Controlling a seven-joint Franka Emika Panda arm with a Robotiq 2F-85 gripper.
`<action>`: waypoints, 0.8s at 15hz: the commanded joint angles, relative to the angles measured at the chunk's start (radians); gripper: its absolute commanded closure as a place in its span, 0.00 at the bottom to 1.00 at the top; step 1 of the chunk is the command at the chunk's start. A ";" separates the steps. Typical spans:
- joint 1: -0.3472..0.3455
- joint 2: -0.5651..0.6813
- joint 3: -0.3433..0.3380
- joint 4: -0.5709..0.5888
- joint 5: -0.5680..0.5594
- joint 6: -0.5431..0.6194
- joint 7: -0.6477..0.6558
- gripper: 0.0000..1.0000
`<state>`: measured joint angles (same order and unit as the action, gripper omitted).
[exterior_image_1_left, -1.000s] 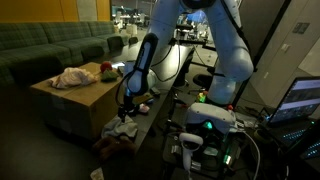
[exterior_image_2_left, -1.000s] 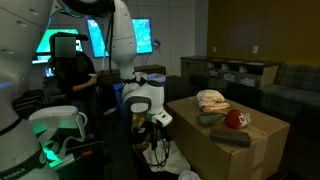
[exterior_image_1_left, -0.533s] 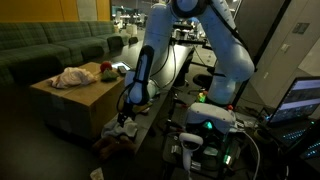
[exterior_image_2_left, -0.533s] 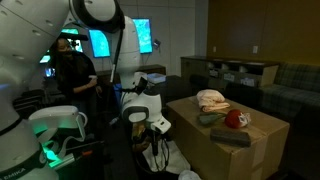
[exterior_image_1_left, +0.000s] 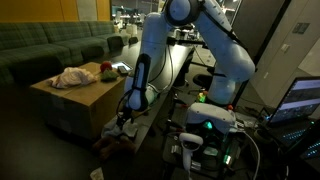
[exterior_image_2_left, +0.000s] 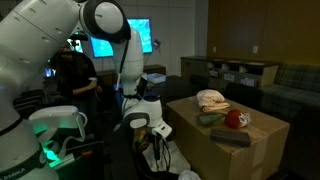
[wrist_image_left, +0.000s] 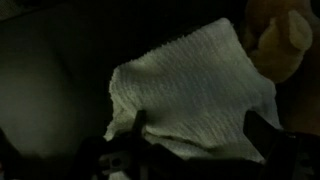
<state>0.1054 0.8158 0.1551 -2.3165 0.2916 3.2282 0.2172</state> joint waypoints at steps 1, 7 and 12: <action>0.034 0.048 -0.034 0.038 -0.009 0.030 0.029 0.00; 0.041 0.090 -0.055 0.071 -0.001 0.012 0.047 0.00; 0.054 0.099 -0.079 0.086 0.002 0.004 0.062 0.12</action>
<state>0.1301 0.8840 0.1097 -2.2610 0.2915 3.2288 0.2531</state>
